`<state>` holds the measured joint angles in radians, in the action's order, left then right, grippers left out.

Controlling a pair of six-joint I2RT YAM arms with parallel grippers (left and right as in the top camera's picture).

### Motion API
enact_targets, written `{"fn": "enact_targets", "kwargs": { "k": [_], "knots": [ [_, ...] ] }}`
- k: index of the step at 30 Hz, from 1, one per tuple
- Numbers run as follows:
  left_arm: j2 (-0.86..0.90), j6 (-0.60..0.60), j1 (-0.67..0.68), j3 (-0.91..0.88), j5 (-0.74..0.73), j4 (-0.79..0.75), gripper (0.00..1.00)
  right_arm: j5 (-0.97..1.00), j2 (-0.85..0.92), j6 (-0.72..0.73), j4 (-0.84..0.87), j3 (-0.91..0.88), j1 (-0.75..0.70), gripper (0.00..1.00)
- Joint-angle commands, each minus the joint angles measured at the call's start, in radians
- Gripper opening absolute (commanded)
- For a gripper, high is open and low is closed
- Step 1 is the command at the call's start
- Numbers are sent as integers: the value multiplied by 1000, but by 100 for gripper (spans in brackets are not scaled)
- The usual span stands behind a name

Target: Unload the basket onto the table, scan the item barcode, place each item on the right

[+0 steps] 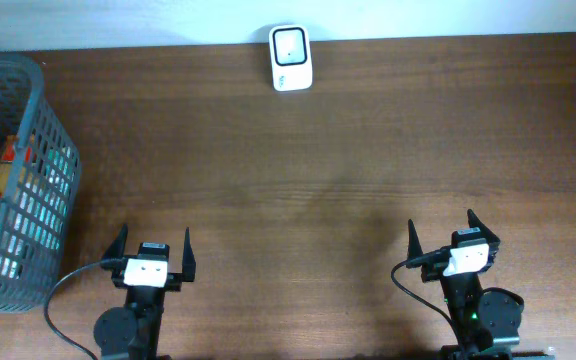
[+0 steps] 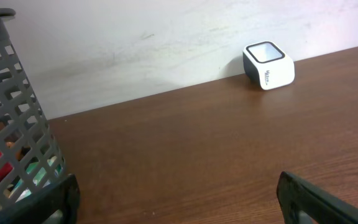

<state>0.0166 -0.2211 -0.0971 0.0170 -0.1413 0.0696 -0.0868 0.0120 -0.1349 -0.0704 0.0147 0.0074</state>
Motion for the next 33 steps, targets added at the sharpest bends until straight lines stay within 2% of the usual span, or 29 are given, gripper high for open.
{"fn": "enact_targets", "kwargs": {
  "k": [1,8,15,17,21,25,28,33],
  "knots": [
    [-11,-9,3,-8,8,-2,99,5,-6,0,0,-9,-1,99],
    [-11,-9,3,-8,-6,-14,99,5,-6,0,0,-9,-1,99],
    [14,-3,3,74,-166,-28,99,5,-6,0,0,-9,-1,99],
    [84,-3,3,170,-230,-13,99,5,-6,0,0,-9,-1,99],
    [281,-1,3,378,-242,80,99,5,-6,0,0,-9,-1,99],
    [567,-2,3,668,-283,238,99,5,-6,0,0,-9,-1,99],
    [789,-3,3,910,-301,425,99,5,-6,0,0,-9,-1,99],
    [1184,-9,5,1373,-329,822,99,5,-6,0,0,-9,-1,99]
  ]
}}
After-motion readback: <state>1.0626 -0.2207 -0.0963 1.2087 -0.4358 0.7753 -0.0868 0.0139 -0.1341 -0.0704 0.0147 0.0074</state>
